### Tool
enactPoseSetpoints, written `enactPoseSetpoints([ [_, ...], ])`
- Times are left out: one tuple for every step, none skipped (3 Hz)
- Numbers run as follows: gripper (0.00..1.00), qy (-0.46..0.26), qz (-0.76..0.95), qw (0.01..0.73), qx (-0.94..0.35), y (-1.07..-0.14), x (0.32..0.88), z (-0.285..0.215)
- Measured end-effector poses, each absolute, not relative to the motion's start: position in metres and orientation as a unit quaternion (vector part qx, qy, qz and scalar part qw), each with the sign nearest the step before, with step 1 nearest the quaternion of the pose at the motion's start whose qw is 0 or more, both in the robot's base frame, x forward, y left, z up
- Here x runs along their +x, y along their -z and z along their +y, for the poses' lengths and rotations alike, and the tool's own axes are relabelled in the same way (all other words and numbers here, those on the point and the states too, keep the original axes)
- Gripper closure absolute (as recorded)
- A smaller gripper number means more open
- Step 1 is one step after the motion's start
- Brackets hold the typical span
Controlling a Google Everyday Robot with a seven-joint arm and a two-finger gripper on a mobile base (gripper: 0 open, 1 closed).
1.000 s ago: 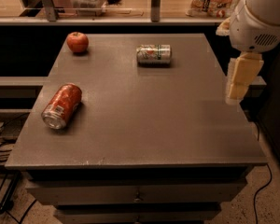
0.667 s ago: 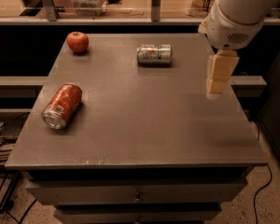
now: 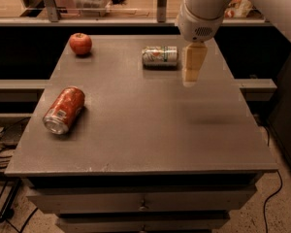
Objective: Place 7up can upright
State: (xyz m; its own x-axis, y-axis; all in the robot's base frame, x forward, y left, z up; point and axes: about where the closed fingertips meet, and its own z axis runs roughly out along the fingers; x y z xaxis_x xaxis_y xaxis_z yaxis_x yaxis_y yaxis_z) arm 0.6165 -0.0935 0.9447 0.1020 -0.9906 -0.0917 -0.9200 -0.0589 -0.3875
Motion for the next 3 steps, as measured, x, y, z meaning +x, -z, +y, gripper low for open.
enactPoseSetpoints([
  [0.00,0.099,0.663,0.177,-0.721,-0.944,0.616,-0.093],
  [0.00,0.087,0.670,0.156,-0.721,-0.924,0.625,-0.085],
  [0.00,0.079,0.666,0.139,-0.729,-0.905,0.650,-0.078],
])
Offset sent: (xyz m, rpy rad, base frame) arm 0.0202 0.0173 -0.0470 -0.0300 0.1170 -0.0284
